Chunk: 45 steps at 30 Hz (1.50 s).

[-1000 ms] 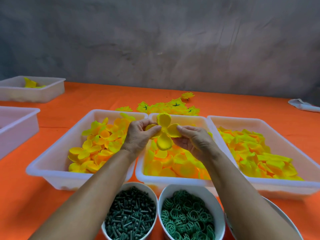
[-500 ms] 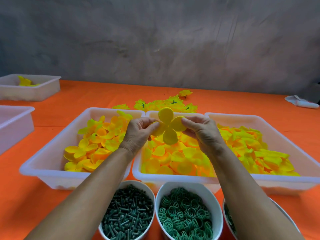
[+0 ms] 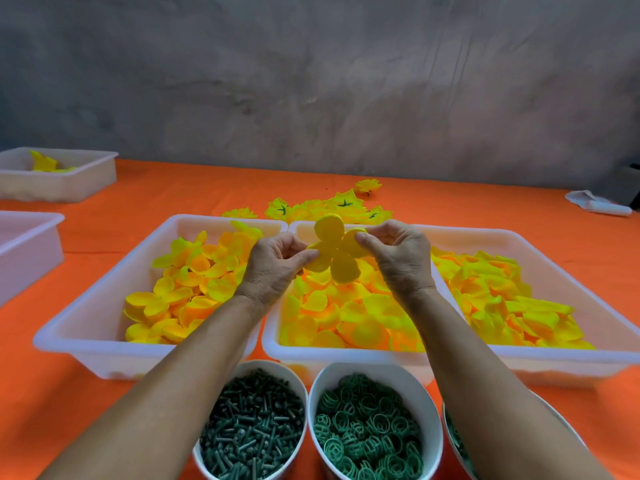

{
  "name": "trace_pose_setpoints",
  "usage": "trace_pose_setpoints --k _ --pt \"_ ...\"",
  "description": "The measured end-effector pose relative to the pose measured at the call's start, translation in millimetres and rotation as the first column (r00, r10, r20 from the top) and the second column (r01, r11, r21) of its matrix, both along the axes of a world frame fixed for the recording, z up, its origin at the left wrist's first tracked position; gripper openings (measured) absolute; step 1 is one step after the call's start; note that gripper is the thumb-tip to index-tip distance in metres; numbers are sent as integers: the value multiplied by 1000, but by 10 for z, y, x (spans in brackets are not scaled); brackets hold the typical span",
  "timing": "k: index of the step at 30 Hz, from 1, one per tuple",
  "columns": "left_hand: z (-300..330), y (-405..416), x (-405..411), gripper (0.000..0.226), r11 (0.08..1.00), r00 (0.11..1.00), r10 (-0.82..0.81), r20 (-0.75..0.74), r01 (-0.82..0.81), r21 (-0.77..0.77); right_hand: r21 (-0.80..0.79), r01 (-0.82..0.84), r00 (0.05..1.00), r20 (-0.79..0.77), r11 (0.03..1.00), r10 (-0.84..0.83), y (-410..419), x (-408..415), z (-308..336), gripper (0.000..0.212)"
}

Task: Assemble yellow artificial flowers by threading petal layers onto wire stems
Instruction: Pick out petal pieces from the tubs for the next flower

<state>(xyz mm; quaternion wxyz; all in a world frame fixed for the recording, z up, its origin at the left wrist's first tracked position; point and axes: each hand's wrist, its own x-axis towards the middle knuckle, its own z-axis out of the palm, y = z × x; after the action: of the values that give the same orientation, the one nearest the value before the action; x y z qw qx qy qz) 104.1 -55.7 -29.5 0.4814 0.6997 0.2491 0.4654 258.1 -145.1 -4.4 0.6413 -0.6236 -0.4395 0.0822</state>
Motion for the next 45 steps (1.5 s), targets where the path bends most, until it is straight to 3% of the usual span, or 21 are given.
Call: trace_pose_setpoints --k 2,6,9,12,15,19,25,31,33,35,38,40,43,45 --pt "0 -5 1 23 1000 1000 -16 3 16 2 -8 -3 999 -54 1000 2 0 5 -44 4" --pt "-1 -11 2 17 994 994 -106 2 106 -11 -52 -82 946 -318 995 61 -27 50 -120 14" --pt "-6 -10 9 14 991 991 -129 -16 129 -20 -30 -266 780 -594 964 197 -50 43 -135 22" --pt "-10 0 11 16 994 994 -106 -27 105 -27 83 -416 650 -670 906 359 -57 60 -96 19" --pt "-15 11 15 19 997 997 -69 -43 68 -22 62 -427 675 -643 902 363 -67 51 -95 16" --pt "-22 4 15 14 998 996 -58 -65 57 -10 -30 -299 808 -539 954 236 -82 28 -151 8" --pt "-5 -48 22 15 998 995 -60 -80 62 25 -58 -152 903 -414 987 115 -65 29 -184 5" --pt "22 -60 20 30 954 978 172 -119 -136 268 -43 14 977 -210 999 -23 -31 34 -242 15" --pt "5 -92 34 28 955 985 115 -133 -73 287 -27 51 996 -74 998 -53 -26 9 -235 20" --pt "8 -132 40 20 969 990 -23 -140 57 242 -26 19 998 59 999 -17 -17 -75 -235 24" --pt "36 -121 24 36 987 990 -60 -127 78 143 -53 -102 979 172 993 110 -4 -241 -238 15" --pt "41 -100 9 37 996 995 -34 -99 41 76 -88 -206 966 139 975 217 -17 -289 -229 8" --pt "26 -66 6 19 1000 996 -26 -84 27 14 -134 -275 951 106 952 290 -31 -285 -225 28" --pt "9 -48 12 6 997 996 -69 -54 68 -34 -122 -274 956 75 954 284 -30 -276 -217 29"
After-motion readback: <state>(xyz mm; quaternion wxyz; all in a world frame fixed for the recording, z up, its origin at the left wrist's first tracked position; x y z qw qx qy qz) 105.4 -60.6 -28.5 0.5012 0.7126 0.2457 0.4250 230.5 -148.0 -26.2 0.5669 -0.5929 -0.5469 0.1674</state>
